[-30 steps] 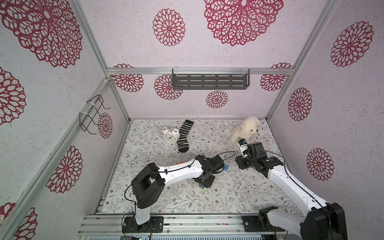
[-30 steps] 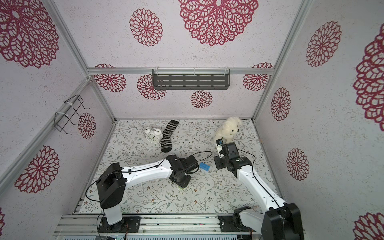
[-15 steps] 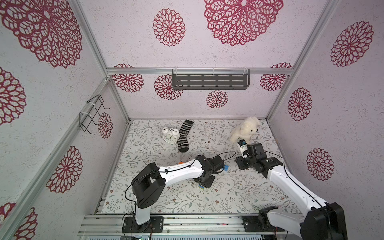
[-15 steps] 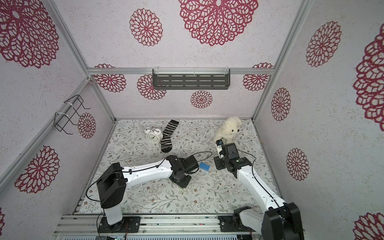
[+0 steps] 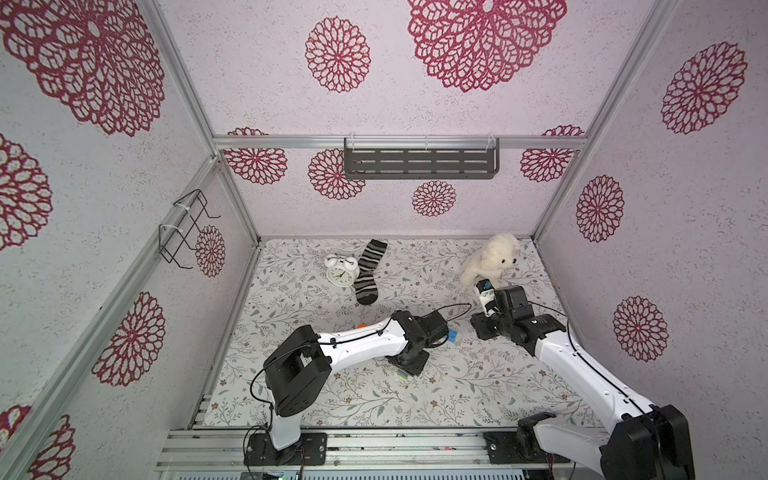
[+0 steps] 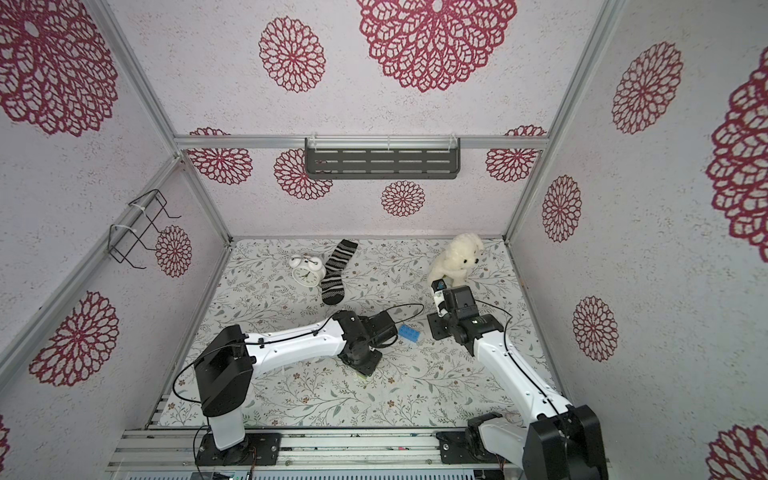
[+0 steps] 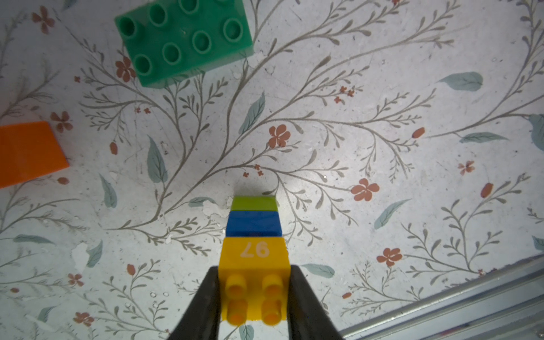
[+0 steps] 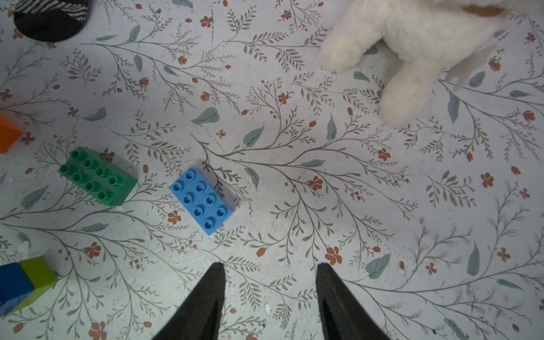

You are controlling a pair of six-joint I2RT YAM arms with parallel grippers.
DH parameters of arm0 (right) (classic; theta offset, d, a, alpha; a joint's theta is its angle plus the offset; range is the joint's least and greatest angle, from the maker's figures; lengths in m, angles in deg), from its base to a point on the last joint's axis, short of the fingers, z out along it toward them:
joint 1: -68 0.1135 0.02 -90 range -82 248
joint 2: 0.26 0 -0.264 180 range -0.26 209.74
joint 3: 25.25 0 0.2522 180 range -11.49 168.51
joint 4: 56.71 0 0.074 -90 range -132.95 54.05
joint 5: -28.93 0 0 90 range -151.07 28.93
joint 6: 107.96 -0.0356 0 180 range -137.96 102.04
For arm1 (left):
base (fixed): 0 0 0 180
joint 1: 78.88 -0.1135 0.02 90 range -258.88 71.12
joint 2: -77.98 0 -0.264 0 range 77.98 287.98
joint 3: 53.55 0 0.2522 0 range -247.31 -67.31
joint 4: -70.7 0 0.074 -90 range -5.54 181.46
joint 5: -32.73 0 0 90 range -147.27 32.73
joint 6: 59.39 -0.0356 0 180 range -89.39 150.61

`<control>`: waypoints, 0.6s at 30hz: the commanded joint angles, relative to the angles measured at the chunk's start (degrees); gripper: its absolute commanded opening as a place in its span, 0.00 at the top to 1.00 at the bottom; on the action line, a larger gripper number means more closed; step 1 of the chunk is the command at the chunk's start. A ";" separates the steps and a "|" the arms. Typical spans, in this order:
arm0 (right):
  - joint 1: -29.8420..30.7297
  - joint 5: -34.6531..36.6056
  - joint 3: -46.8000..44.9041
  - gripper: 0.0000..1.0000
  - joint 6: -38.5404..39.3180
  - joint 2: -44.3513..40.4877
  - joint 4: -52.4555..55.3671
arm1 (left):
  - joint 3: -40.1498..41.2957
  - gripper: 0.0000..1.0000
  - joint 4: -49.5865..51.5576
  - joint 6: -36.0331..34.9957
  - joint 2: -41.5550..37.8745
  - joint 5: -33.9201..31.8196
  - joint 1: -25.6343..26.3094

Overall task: Assemble an ice cream with lego
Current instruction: Assemble the lego brick with the lego brick.

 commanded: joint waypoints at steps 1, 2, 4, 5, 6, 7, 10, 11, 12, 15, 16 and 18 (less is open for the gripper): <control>-0.46 -0.71 0.09 0.46 0.36 -0.58 -0.86 | 0.29 0.78 -1.75 -0.05 1.31 0.32 0.74; -0.45 -0.69 0.10 0.46 0.35 -0.51 -0.86 | 0.33 0.78 -1.90 -0.04 1.39 0.49 0.68; -0.44 -0.73 0.10 0.46 0.35 -0.50 -0.86 | 0.42 0.78 -1.82 -0.16 1.57 0.51 0.68; -0.46 -0.78 0.15 0.46 0.35 -0.42 -0.86 | 0.48 0.78 -1.82 -0.17 1.65 0.49 0.68; -0.46 -0.78 0.15 0.46 0.35 -0.38 -0.86 | 0.58 0.78 -1.72 -0.23 1.74 0.49 0.68; -0.38 -0.78 0.08 0.46 0.35 -0.39 -0.95 | 0.72 0.78 -1.69 -0.26 1.83 0.51 0.68; -0.39 -0.78 0.10 0.46 0.34 -0.37 -0.93 | 1.03 0.78 -1.51 -0.37 2.14 0.78 0.69; -0.46 -0.78 0.03 0.46 0.35 -0.34 -0.95 | 1.18 0.78 -1.55 -0.32 2.18 0.91 0.74; -0.44 -0.86 0.01 0.46 0.35 -0.34 -0.94 | 1.36 0.78 -1.56 -0.37 2.26 1.10 0.69; -0.38 -0.95 0.02 0.46 0.35 -0.27 -0.94 | 1.91 0.78 -1.56 -0.33 2.44 1.43 0.68; -0.46 -0.95 0.05 0.46 0.36 -0.34 -0.93 | 2.13 0.78 -1.54 -0.38 2.53 1.48 0.68; -0.40 -1.03 0.03 0.46 0.34 -0.32 -1.03 | 2.35 0.78 -1.56 -0.44 2.79 1.74 0.69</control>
